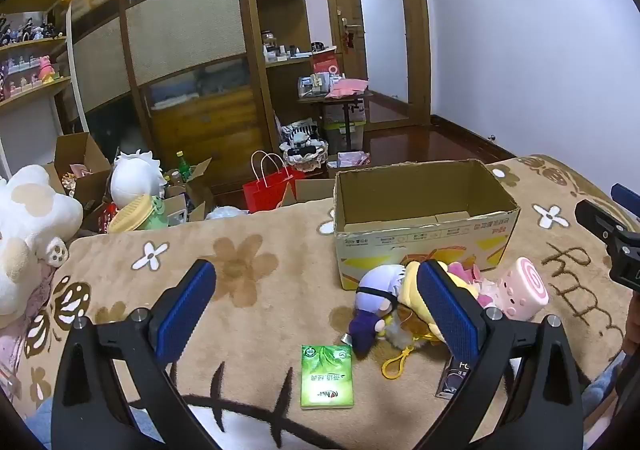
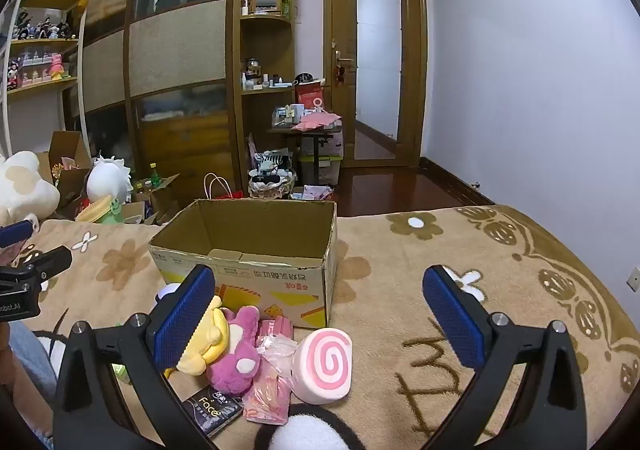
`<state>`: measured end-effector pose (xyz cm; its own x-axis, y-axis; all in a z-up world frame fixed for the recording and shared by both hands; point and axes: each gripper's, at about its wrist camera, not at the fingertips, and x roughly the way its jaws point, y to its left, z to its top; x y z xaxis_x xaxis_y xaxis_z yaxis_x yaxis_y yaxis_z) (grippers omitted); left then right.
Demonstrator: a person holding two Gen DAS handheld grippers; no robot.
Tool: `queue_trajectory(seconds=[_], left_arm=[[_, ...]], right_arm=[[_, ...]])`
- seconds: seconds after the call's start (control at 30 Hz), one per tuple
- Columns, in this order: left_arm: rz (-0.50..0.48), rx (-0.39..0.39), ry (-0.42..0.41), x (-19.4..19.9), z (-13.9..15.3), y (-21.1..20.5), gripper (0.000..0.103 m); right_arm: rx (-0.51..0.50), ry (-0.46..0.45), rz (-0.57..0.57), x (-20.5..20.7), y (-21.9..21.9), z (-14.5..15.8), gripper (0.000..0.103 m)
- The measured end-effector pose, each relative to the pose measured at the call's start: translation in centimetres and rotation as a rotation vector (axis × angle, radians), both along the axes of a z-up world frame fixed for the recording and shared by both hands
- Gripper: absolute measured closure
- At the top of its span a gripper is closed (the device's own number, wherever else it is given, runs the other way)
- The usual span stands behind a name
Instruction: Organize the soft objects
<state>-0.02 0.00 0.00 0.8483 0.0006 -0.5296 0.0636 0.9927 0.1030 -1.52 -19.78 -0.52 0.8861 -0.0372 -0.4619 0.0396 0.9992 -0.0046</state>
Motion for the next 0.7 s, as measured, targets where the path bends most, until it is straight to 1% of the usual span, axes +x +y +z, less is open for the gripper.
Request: queue_trajectory(seconds=[0.27, 0.33, 0.7], left_arm=[[-0.004, 0.003, 0.002, -0.33, 0.09, -0.06, 0.003], [-0.006, 0.003, 0.013, 0.12, 0.02, -0.29, 0.003], [-0.004, 0.005, 0.01, -0.09, -0.04, -0.21, 0.003]], right_arm=[[0.006, 0.001, 0.001, 0.0, -0.05, -0.01, 0.0], [0.007, 0.002, 0.002, 0.01, -0.05, -0.01, 0.0], [0.005, 0.003, 0.002, 0.04, -0.03, -0.01, 0.0]])
